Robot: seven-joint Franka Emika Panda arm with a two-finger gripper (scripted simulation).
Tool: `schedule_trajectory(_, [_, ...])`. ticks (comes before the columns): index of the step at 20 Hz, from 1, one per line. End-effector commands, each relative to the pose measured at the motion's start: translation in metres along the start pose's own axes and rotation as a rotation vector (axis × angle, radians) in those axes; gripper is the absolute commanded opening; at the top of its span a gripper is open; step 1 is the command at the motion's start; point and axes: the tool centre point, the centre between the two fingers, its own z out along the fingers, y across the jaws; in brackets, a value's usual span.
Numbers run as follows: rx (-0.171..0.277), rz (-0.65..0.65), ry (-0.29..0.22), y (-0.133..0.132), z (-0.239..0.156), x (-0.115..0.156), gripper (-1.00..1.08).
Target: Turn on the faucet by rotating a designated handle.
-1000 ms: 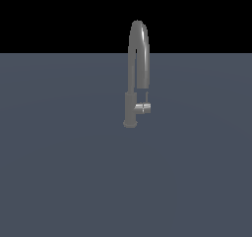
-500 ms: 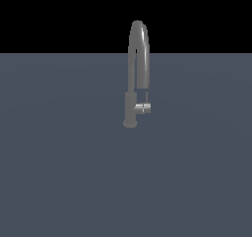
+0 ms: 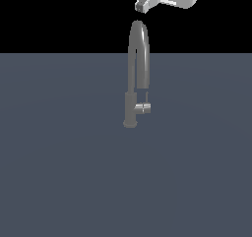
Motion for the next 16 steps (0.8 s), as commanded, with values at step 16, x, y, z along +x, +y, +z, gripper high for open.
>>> schedule_trajectory(16, [0.259,0.246,-0.279,0.003,0.021,0.12,-1.0])
